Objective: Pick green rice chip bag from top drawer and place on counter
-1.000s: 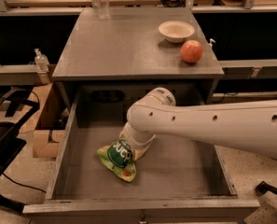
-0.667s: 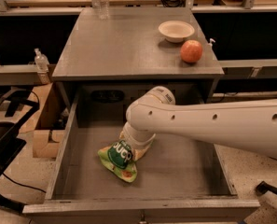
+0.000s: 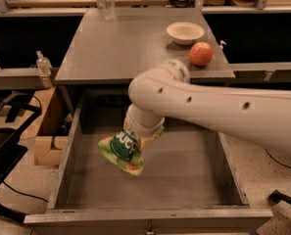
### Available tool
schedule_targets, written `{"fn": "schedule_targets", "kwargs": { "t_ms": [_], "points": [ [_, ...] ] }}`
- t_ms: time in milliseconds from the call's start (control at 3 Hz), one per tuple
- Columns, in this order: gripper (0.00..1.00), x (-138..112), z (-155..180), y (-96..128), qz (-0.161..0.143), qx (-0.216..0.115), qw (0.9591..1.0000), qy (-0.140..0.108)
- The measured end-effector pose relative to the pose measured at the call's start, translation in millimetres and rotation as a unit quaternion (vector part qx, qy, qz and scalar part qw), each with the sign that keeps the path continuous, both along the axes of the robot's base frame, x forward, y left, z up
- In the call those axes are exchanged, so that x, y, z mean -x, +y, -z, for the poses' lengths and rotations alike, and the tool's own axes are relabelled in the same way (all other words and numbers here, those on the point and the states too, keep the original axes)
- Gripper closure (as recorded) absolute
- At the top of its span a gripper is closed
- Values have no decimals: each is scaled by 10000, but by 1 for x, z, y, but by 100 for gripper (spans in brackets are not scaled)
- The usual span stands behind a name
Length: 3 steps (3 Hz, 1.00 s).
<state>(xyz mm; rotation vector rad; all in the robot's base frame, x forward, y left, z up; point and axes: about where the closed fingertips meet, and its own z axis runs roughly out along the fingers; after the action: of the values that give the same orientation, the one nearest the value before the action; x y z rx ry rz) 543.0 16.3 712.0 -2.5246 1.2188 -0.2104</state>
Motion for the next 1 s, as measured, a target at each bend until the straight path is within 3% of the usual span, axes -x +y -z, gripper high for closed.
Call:
{"fn": "schedule_targets", "kwargs": {
  "t_ms": [667, 1000],
  "points": [
    [100, 0, -175, -10, 115, -37, 9995, -294],
    [100, -26, -219, -12, 103, 33, 9995, -287]
  ]
}}
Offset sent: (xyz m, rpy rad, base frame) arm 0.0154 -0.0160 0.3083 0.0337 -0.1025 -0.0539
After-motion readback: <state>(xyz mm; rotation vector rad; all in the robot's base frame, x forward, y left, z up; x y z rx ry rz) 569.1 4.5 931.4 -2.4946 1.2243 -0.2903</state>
